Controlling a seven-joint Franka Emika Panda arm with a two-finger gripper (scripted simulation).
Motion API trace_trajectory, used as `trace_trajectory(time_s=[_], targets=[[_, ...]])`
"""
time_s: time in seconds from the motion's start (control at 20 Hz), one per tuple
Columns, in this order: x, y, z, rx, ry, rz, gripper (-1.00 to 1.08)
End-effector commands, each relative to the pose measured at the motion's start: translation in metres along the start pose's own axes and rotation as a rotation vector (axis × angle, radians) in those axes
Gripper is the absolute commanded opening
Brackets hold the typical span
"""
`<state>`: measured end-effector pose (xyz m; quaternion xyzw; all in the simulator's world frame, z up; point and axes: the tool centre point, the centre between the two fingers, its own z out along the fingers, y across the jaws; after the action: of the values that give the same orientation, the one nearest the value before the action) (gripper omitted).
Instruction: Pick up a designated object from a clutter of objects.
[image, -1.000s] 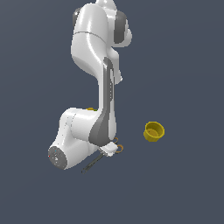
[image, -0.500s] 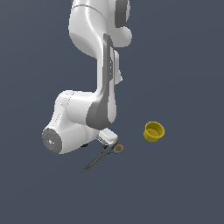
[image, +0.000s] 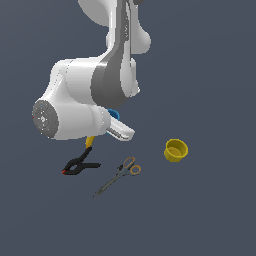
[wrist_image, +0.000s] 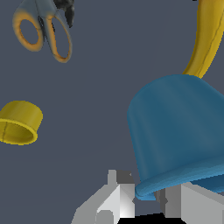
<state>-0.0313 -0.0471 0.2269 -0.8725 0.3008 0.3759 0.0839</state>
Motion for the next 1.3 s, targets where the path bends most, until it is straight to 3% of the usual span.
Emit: trace_trajectory(time_s=[0.0,0.7,0.95,1.25], targets=[[-0.025,0.01,-0.012,0.001,0.002,-0.001,-1.0],[-0.143,0.056,-0.07,-0.001,0.001,0.0,-1.0],[-0.165,0.065,-0.081,-0.001,0.001,0.0,-1.0],[-0.171,0.066,-0.085,-0.001,0.001,0.0,-1.0]])
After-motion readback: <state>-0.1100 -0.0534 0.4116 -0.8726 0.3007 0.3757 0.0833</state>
